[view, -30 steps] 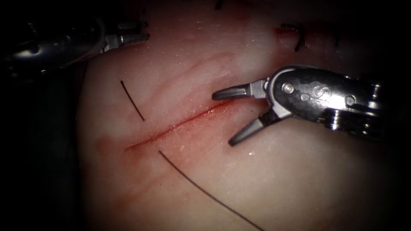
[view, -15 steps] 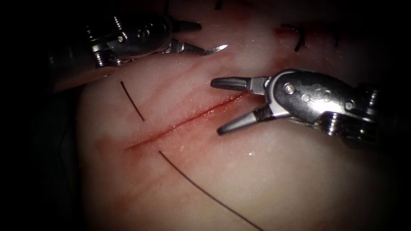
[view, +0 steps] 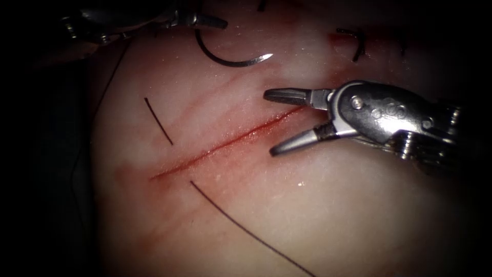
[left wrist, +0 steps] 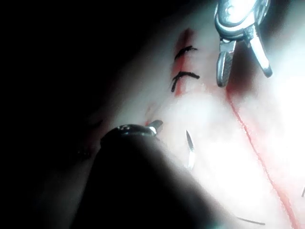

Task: Wound Closure
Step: Set down the needle with the left gripper, then grasp a long length of suture with the left needle holder.

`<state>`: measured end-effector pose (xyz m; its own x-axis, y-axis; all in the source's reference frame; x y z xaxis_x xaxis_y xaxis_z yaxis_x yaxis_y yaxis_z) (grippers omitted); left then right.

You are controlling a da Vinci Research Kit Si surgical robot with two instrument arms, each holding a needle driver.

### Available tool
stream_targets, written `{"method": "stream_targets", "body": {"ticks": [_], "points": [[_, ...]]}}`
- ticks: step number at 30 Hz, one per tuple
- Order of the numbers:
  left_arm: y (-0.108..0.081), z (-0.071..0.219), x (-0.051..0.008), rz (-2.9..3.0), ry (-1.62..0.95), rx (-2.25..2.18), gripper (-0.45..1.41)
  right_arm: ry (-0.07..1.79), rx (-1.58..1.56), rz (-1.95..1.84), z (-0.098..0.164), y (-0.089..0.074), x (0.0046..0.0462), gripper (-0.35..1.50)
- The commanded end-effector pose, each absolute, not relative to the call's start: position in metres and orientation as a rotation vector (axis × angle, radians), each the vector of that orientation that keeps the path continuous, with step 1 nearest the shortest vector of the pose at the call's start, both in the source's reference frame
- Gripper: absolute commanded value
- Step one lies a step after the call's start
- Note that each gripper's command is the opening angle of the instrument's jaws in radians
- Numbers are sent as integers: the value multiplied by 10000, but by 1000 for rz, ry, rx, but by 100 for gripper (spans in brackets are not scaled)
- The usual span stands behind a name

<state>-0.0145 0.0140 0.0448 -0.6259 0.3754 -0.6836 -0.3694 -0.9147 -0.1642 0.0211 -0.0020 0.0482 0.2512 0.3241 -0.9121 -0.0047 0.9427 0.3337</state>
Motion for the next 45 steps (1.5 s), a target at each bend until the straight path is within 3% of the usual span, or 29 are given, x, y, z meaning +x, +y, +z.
{"method": "stream_targets", "body": {"ticks": [1, 3, 7, 12, 30, 45], "points": [[136, 442, -146, 2505, -16, -1079, 67, 1305, 287, 220, 488, -13, 209, 126], [96, 424, -138, 2488, -29, -1134, 56, 1311, 286, 197, 493, -14, 197, 123], [69, 409, -138, 2494, 4, -1163, 51, 1312, 285, 192, 498, -14, 190, 123], [15, 374, -154, 2498, 220, -1304, 47, 1303, 265, 202, 505, -10, 183, 121], [-125, 390, -234, 2890, 677, -1192, 59, 1293, 245, 217, 512, -8, 175, 130], [-151, 451, -268, 3100, 751, -1058, 59, 1292, 244, 219, 510, -12, 177, 128]]}}
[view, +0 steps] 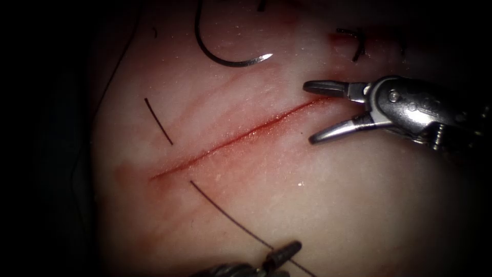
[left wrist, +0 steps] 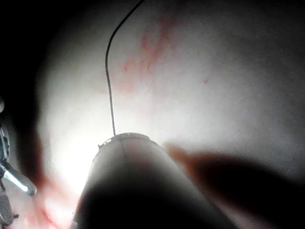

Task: Wound Closure
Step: Grasp a long length of suture with the left needle holder, then use the right needle drive to handoff a longer length of suture to the left needle driver.

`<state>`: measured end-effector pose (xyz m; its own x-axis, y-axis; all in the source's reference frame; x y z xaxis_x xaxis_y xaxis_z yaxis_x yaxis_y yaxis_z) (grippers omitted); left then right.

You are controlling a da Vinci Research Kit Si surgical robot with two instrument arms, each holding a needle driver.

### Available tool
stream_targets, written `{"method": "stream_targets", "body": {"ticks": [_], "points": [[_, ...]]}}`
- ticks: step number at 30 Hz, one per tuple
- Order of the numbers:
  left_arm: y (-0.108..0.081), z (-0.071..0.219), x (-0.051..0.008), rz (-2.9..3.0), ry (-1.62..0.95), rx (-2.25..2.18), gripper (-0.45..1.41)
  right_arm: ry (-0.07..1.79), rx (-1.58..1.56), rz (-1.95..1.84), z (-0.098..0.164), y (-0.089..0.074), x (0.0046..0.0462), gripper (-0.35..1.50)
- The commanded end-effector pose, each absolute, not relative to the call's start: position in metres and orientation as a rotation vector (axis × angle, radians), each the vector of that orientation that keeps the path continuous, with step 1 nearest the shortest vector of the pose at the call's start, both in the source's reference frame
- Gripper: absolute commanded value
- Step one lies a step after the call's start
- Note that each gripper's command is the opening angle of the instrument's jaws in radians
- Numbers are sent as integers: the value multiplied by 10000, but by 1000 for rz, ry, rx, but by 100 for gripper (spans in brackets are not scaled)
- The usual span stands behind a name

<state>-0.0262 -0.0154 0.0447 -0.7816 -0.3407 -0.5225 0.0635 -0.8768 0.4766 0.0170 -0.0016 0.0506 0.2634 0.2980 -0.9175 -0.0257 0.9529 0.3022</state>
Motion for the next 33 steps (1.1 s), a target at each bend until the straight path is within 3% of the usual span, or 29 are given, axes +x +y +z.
{"method": "stream_targets", "body": {"ticks": [1, 4, 8, 9, 10, 11, 17, 20, 26, 33], "points": [[-151, 451, -268, -2695, -653, 920, 59, 1292, 244, 219, 510, -12, 177, 128], [-152, 450, -283, -2678, -642, 936, 59, 1292, 243, 218, 510, -12, 177, 128], [-153, 449, -289, -2636, -642, 935, 46, 1292, 242, 218, 511, -13, 177, 126], [-154, 448, -287, -2610, -632, 951, 0, 1289, 242, 217, 511, -13, 177, 125], [-155, 448, -285, -2601, -624, 963, -27, 1291, 241, 218, 511, -13, 177, 123], [-155, 447, -283, -2587, -618, 972, -35, 1291, 241, 218, 511, -14, 177, 123], [-142, 439, -256, -2416, -576, 1154, -35, 1296, 243, 215, 510, -17, 179, 110], [-123, 412, -230, -2381, -611, 1208, -35, 1315, 272, 177, 508, -22, 190, 116], [-105, 394, -199, -2322, -588, 1256, -35, 1398, 314, 10, 507, -43, 246, 116], [-98, 403, -169, -2316, -533, 1207, -35, 1493, 357, -255, 521, -79, 308, 103]]}}
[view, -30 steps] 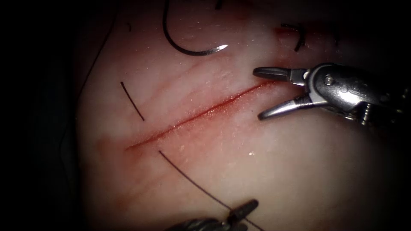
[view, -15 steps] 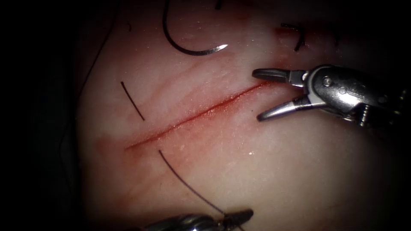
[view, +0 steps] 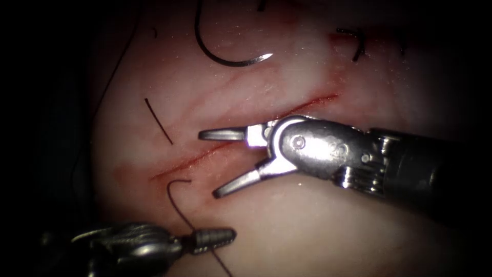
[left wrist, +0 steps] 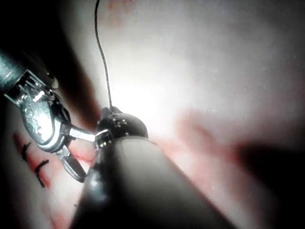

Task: Wound Closure
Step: Use the right needle drive to handoff a longer length of suture to the left needle driver.

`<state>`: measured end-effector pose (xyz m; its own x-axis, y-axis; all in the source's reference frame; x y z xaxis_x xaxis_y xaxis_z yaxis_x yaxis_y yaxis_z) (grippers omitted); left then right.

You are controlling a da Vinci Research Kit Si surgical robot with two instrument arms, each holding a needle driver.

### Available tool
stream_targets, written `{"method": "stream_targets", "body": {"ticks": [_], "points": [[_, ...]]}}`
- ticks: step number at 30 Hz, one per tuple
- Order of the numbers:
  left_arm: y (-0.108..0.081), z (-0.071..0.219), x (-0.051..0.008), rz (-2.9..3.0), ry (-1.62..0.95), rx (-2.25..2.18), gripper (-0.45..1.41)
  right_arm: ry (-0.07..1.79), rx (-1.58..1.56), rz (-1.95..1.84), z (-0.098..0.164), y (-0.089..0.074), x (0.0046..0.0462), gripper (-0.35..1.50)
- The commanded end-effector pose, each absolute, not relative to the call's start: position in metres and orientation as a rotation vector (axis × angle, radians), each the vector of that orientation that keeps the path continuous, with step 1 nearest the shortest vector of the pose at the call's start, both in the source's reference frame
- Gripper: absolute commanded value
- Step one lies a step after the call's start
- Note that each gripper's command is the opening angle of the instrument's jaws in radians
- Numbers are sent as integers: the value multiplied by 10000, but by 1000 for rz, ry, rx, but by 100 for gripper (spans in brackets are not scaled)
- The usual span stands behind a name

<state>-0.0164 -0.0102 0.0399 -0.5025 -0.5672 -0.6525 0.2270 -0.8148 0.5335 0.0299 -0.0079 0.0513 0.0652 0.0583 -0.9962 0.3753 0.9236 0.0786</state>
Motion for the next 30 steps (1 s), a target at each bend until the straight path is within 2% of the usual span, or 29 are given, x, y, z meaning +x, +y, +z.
{"method": "stream_targets", "body": {"ticks": [1, 11, 14, 15, 21, 22, 23, 24, 30], "points": [[-98, 405, -167, -2314, -527, 1203, -35, 1493, 353, -266, 527, -81, 310, 103], [-102, 409, -165, -2318, -492, 1170, -35, 1479, 334, -266, 541, -78, 350, 103], [-103, 409, -166, -2319, -487, 1165, -35, 1491, 354, -296, 543, -76, 364, 96], [-103, 408, -165, -2319, -487, 1165, -35, 1493, 374, -338, 545, -79, 368, 88], [-105, 408, -166, -2319, -488, 1164, -35, 1450, 410, -418, 550, -88, 369, 86], [-105, 408, -166, -2320, -488, 1164, -35, 1451, 410, -417, 549, -88, 372, 76], [-105, 408, -167, -2320, -488, 1164, -35, 1455, 411, -416, 547, -88, 373, 27], [-105, 408, -167, -2320, -489, 1164, -35, 1465, 412, -409, 544, -85, 375, -35], [-106, 409, -168, -2315, -493, 1160, -35, 1523, 398, -408, 535, -77, 376, -35]]}}
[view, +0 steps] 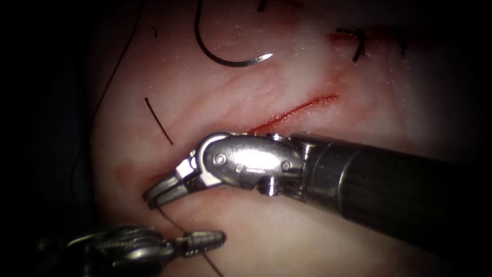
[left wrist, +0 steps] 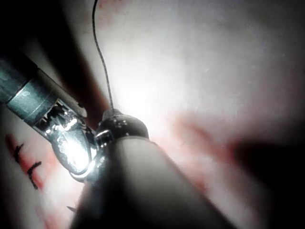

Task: Wound Closure
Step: Use the right needle drive to handoff a longer length of suture to the left needle driver.

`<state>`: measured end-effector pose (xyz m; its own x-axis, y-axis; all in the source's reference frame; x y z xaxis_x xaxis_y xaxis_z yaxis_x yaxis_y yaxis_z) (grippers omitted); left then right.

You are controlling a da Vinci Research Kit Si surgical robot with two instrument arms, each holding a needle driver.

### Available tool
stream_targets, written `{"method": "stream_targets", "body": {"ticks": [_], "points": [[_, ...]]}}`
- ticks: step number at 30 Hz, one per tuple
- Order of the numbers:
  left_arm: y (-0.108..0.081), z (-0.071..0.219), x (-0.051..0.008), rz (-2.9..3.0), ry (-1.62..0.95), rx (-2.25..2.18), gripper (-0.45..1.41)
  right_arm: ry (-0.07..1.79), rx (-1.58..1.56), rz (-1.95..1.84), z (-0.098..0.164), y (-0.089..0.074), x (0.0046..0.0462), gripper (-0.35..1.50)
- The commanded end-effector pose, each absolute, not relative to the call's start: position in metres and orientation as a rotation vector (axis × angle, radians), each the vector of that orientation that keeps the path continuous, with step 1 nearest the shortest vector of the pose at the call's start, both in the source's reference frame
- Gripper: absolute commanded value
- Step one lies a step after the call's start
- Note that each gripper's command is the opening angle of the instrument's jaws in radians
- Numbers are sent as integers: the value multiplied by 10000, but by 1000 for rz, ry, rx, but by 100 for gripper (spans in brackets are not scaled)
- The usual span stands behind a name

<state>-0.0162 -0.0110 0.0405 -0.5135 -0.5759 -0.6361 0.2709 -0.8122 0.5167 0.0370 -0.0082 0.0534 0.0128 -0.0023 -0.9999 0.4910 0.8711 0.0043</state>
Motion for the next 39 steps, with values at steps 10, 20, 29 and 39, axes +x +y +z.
{"method": "stream_targets", "body": {"ticks": [10, 20, 29, 39], "points": [[-103, 407, -159, -2378, -483, 1161, -6, 1460, 326, -376, 538, -49, 339, -35], [-91, 398, -164, -2482, -532, 1203, 71, 1443, 303, -363, 546, -44, 321, -35], [-95, 384, -184, -2478, -632, 1252, 74, 1403, 267, -280, 581, -6, 309, -35], [-106, 398, -210, -2446, -630, 1270, 67, 1399, 275, -232, 594, 8, 309, -35]]}}
